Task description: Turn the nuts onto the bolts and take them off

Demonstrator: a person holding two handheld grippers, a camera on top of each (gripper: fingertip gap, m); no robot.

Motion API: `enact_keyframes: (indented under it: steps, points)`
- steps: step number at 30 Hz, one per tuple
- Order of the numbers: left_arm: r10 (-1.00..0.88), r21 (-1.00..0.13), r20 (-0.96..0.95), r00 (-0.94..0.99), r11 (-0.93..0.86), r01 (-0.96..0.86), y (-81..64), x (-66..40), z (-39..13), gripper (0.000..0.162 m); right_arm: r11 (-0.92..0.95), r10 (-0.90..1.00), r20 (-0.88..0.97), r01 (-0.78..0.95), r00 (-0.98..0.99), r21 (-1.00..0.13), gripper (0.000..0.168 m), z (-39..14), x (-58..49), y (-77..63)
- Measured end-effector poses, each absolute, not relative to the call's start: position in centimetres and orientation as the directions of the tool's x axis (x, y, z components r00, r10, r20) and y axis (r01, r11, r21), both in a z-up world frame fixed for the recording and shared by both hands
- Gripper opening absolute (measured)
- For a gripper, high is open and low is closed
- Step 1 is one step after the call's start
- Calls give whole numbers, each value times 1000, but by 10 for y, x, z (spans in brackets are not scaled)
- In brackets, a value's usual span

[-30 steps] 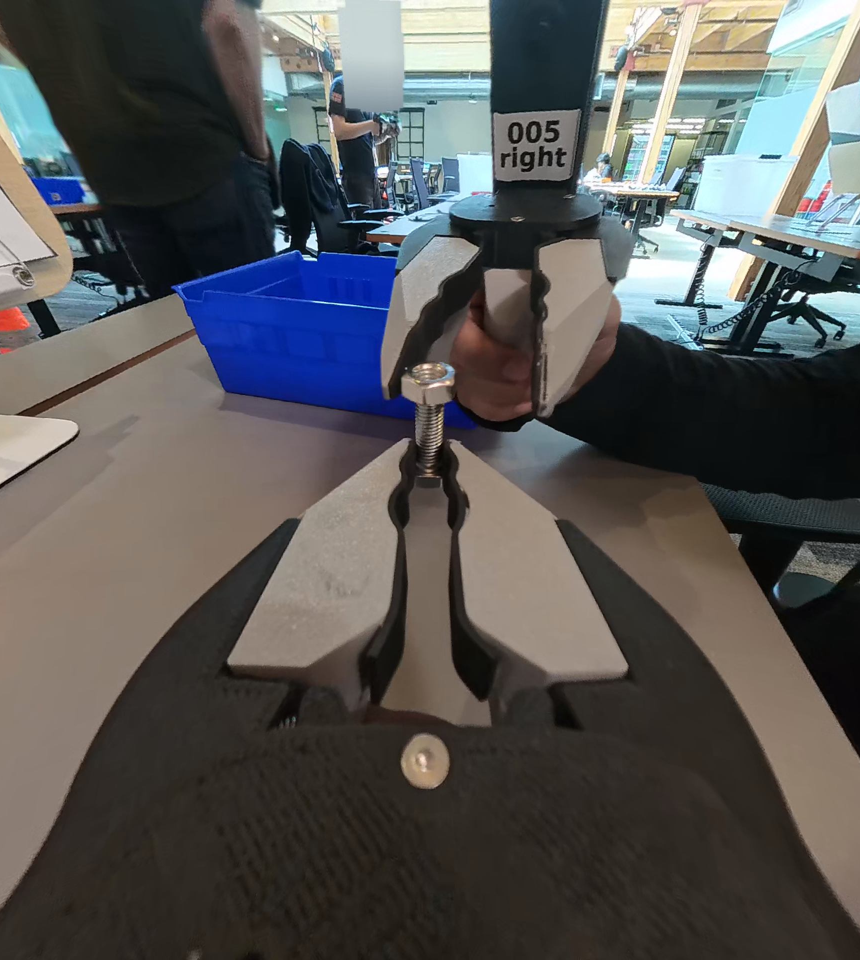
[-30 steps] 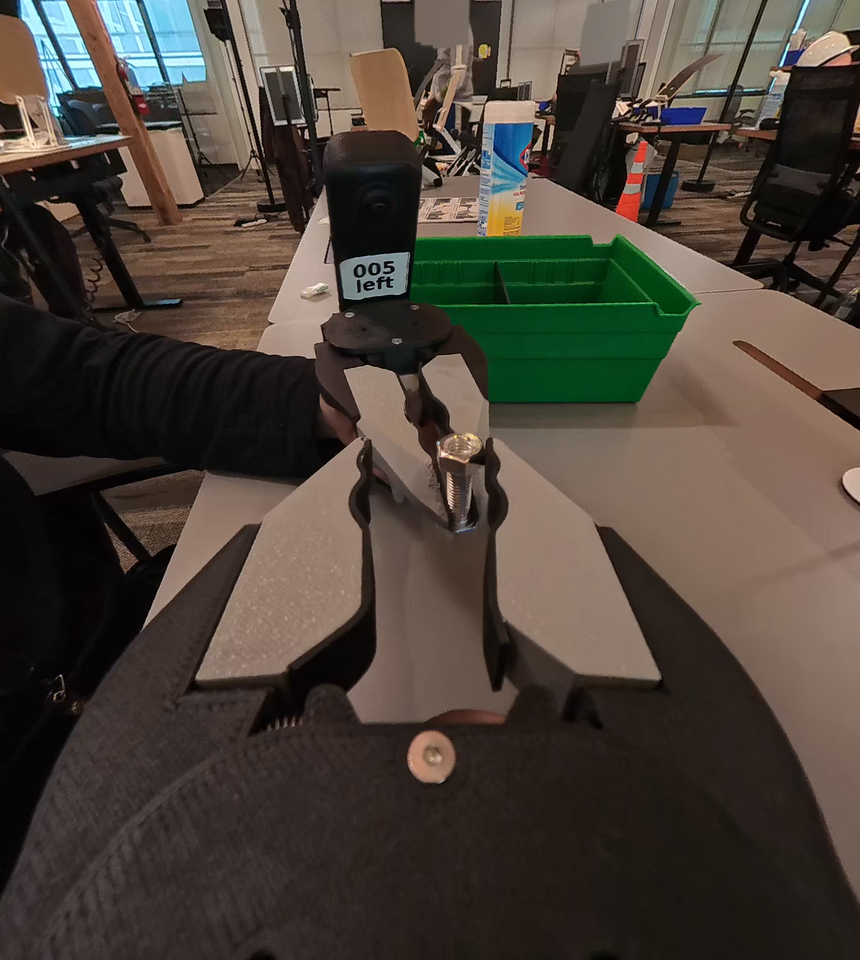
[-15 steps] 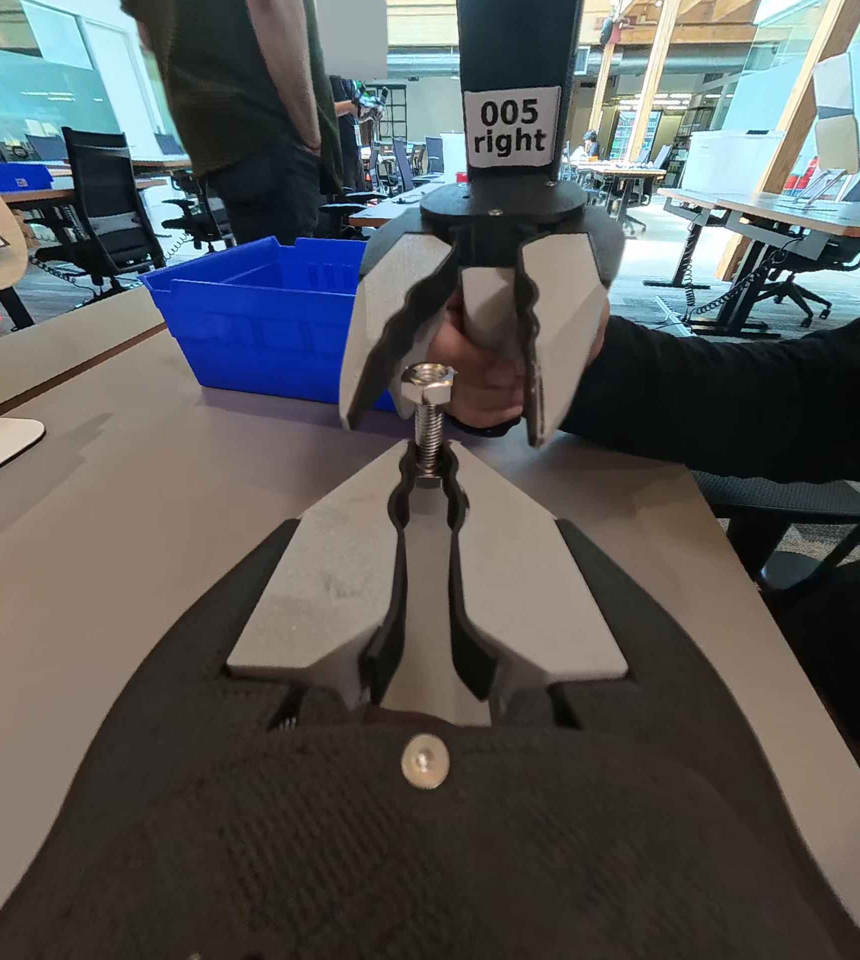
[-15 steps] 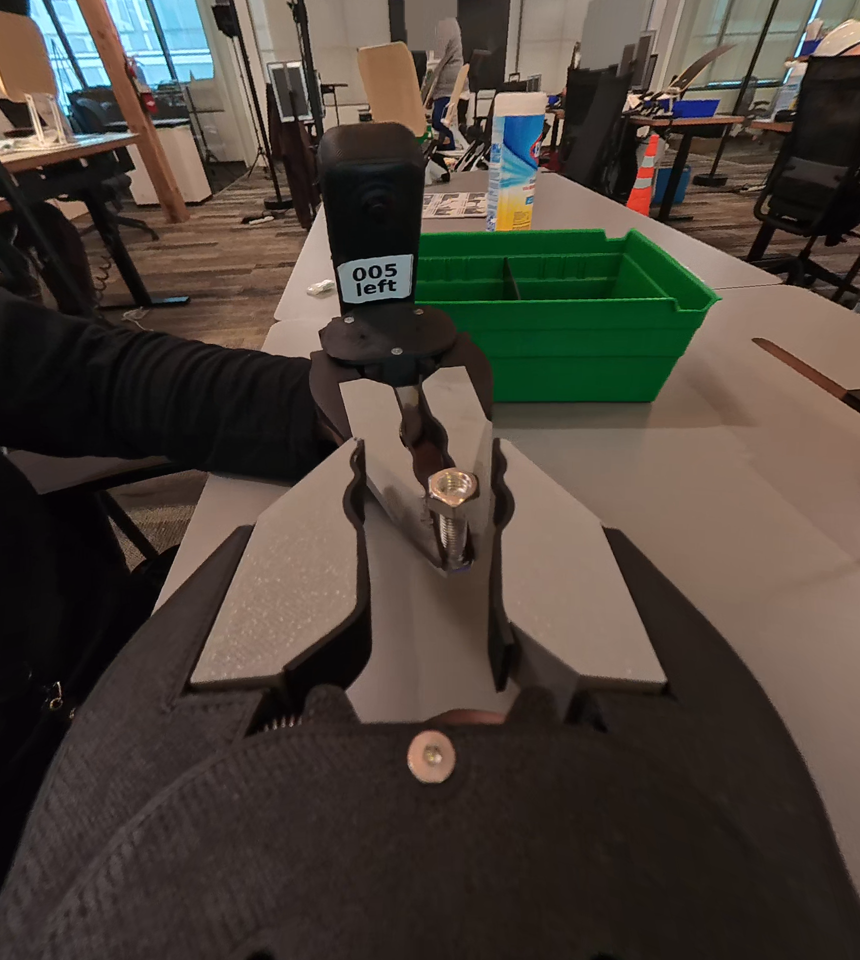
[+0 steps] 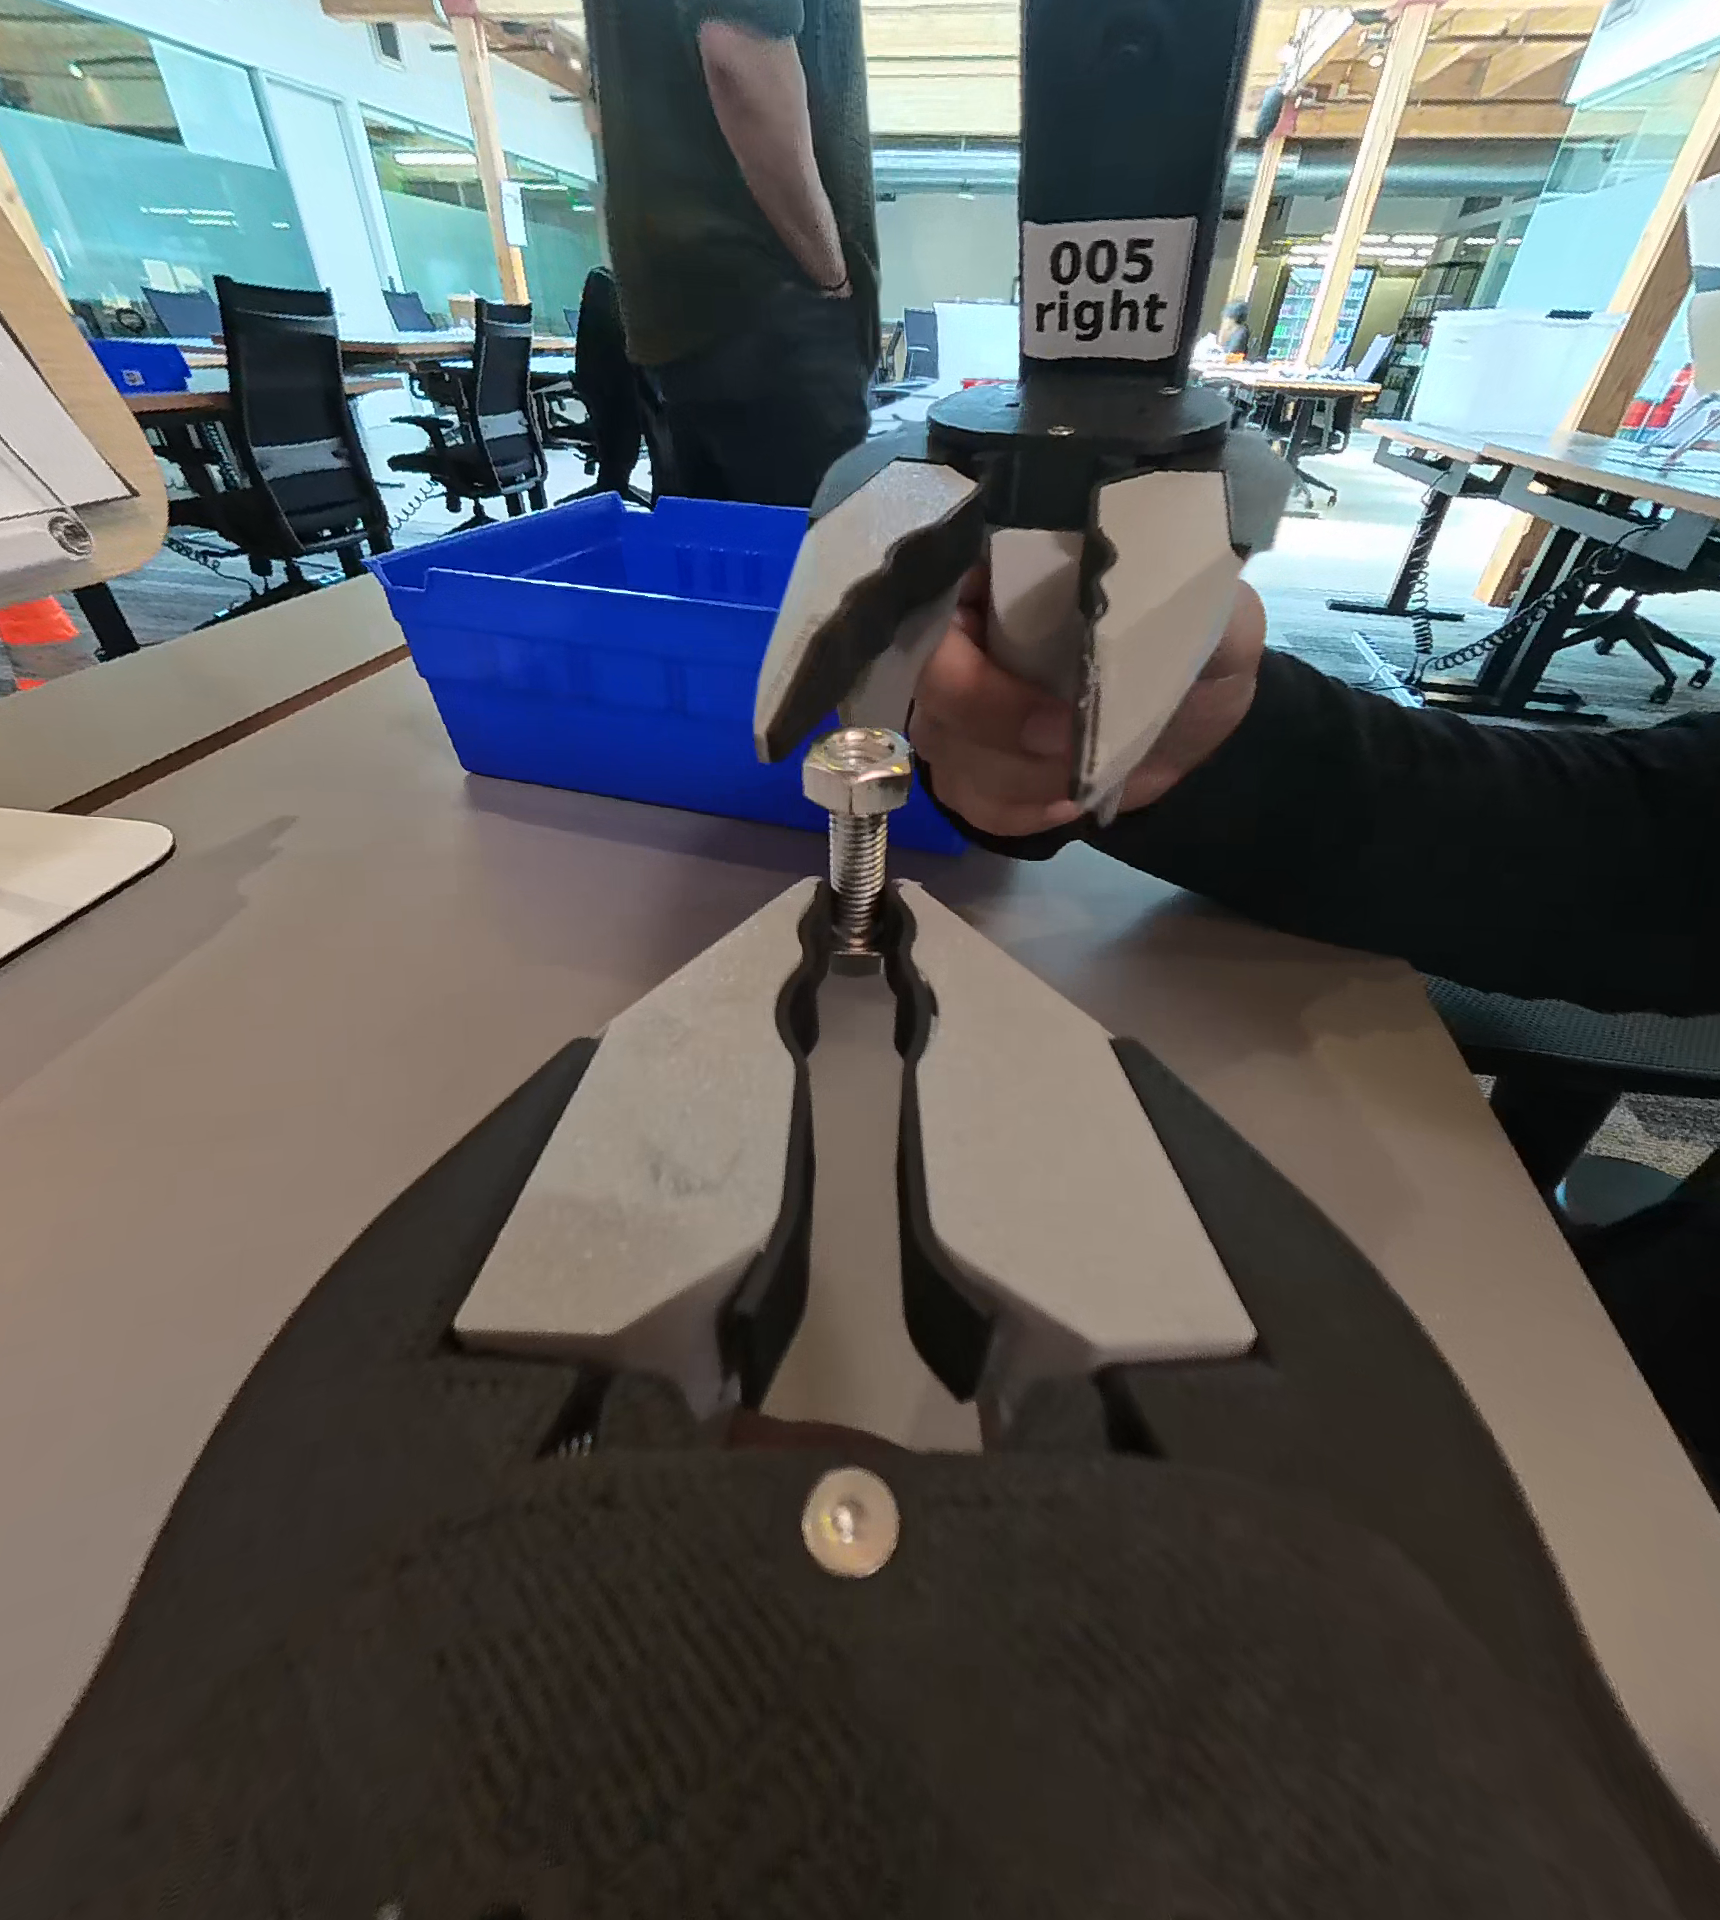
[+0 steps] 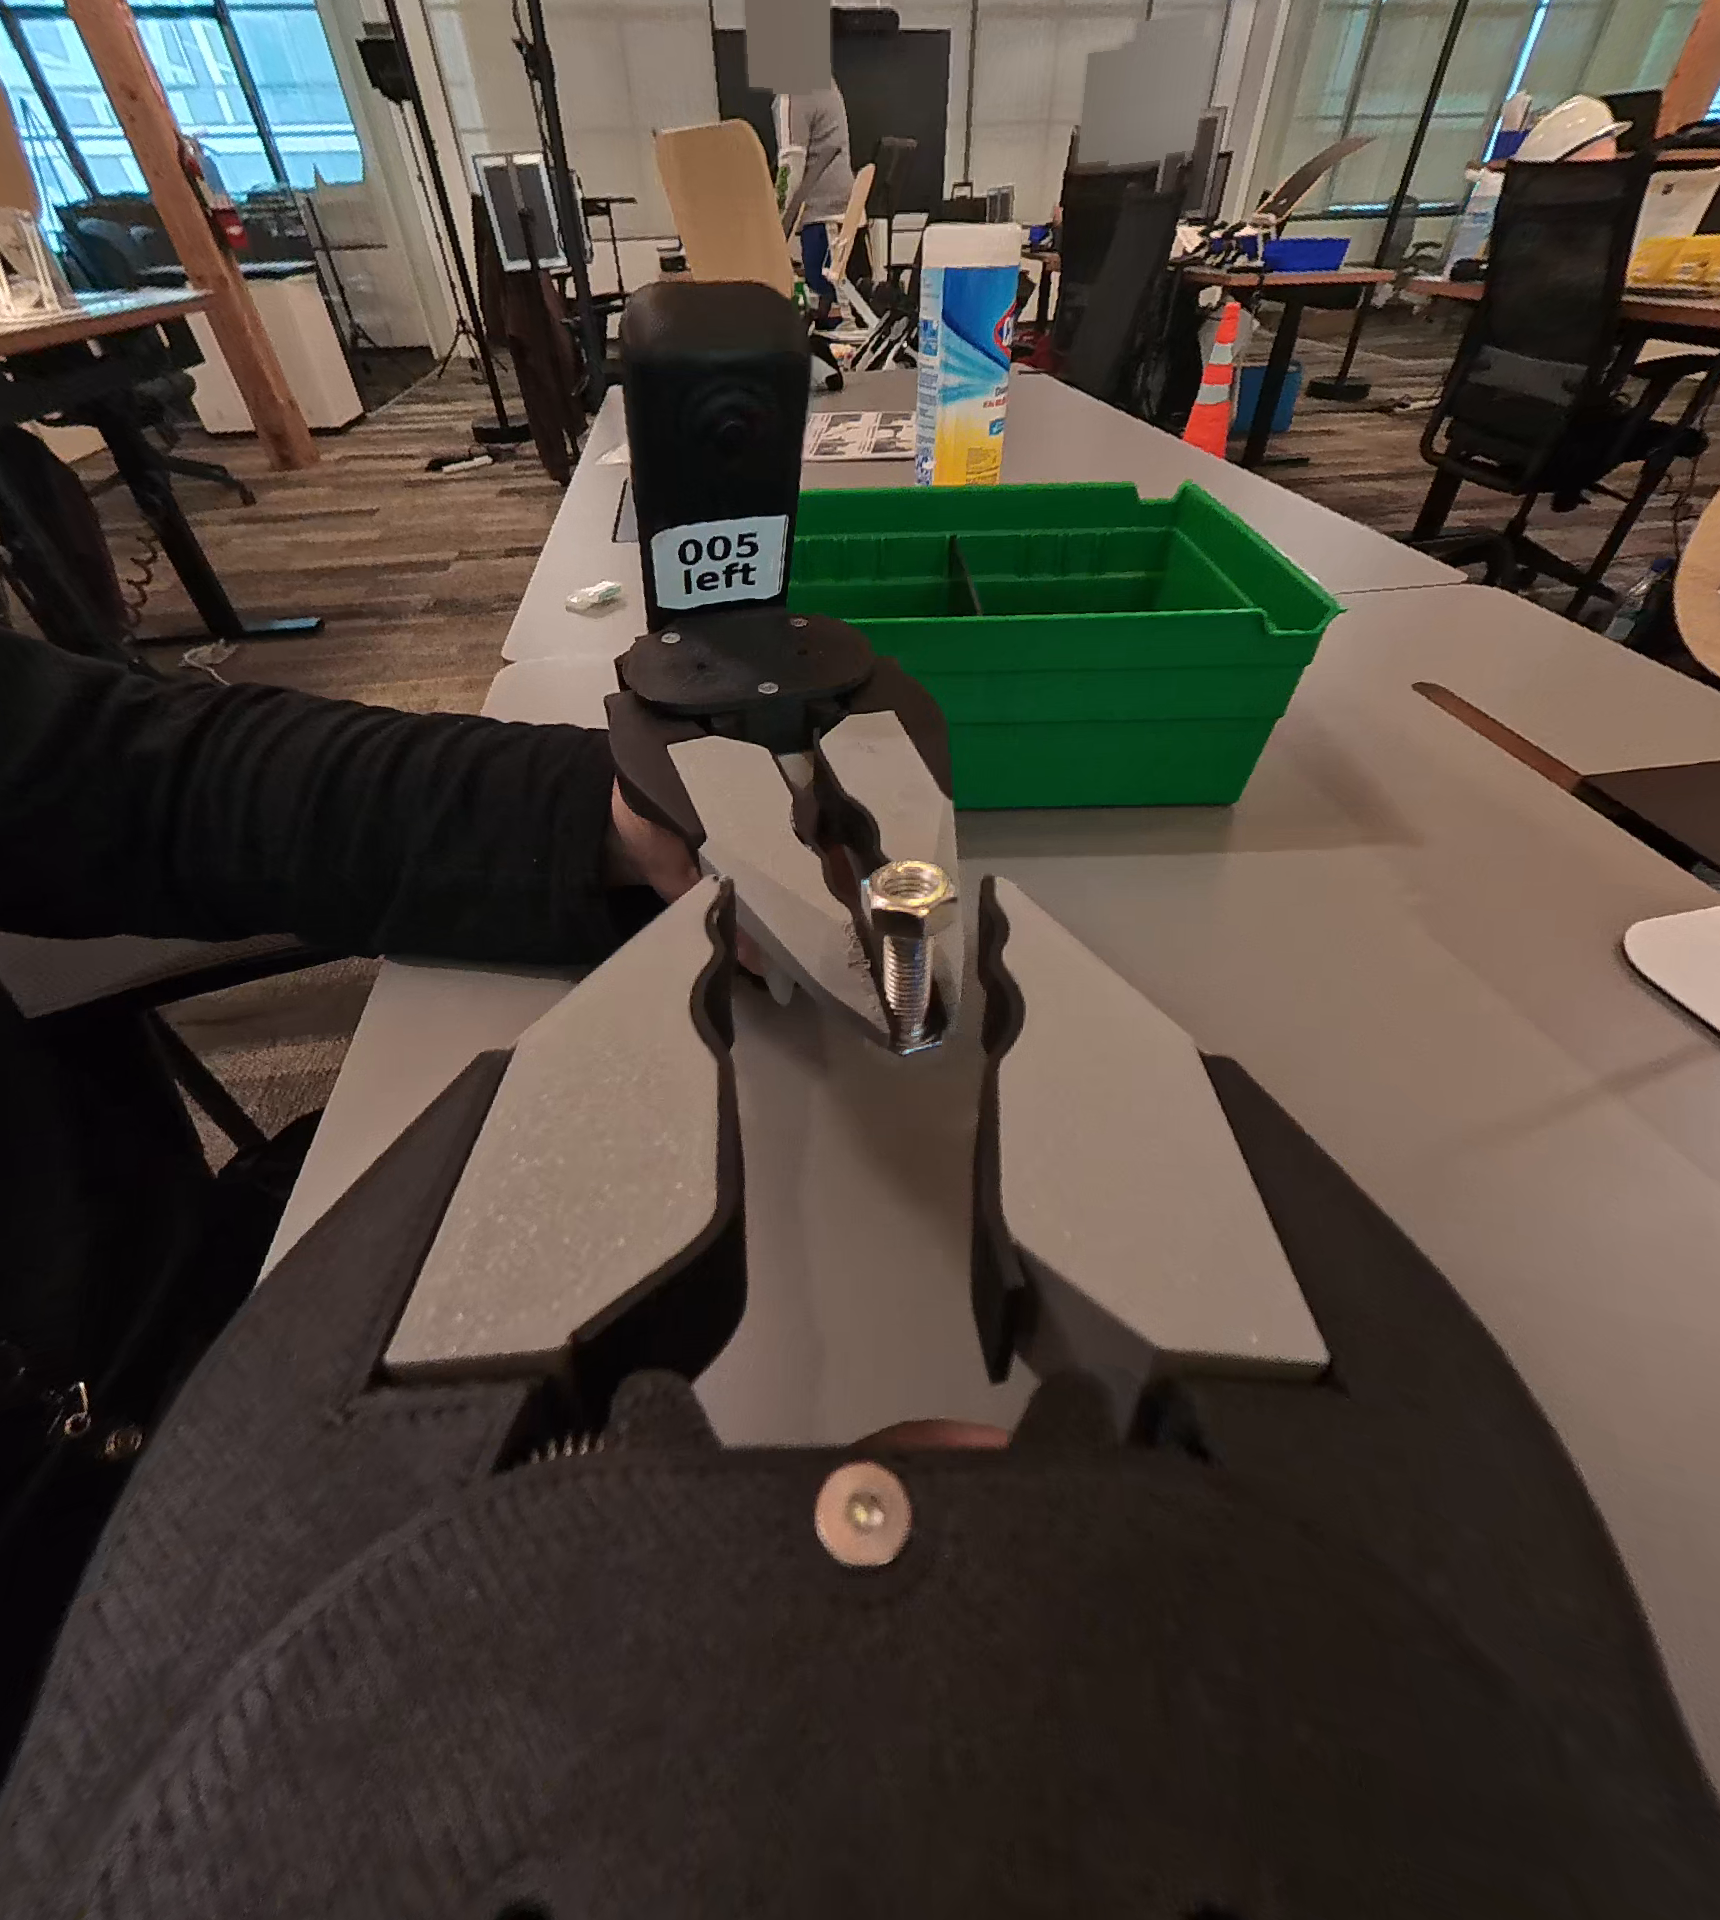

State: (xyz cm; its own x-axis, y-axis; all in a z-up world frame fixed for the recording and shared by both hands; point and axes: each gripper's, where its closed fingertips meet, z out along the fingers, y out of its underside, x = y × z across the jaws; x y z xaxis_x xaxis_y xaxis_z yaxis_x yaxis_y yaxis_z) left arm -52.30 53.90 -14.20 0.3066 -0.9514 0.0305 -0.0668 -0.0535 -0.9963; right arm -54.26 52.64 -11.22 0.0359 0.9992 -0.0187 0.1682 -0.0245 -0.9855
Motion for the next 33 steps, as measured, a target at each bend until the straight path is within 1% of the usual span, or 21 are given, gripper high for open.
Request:
enact_keyframes:
  steps: [5,10,13,16,20,22,26,33]
  points:
    - [-960,-995,18,279,-46,-92,532,-515,-146,7,-38,999,-35,152,25,-988,48,-112,-550,525]
    - [-957,-995,15,289,-44,-93,534,-514,-147,7,-25,999,-29,201,-17,-979,47,-123,-561,516]
    - [-952,-995,17,306,-47,-91,538,-517,-147,7,-14,1000,-12,210,11,-978,50,-124,-557,520]
    - [-946,-996,20,325,-48,-79,541,-522,-144,7,-23,999,-17,198,31,-980,49,-120,-548,525]
    - [-945,-996,39,324,-61,-60,543,-523,-142,6,-55,998,-48,142,51,-988,43,-112,-544,532]
    - [-946,-996,29,323,-55,-70,542,-522,-144,7,-67,997,-60,156,47,-986,43,-114,-547,532]
    - [-948,-999,14,317,-30,-45,538,-521,-138,6,-35,998,-26,180,52,-983,46,-118,-550,530]
    - [-941,-1000,14,339,-14,4,541,-527,-127,6,-59,995,-49,124,84,-991,46,-106,-538,537]
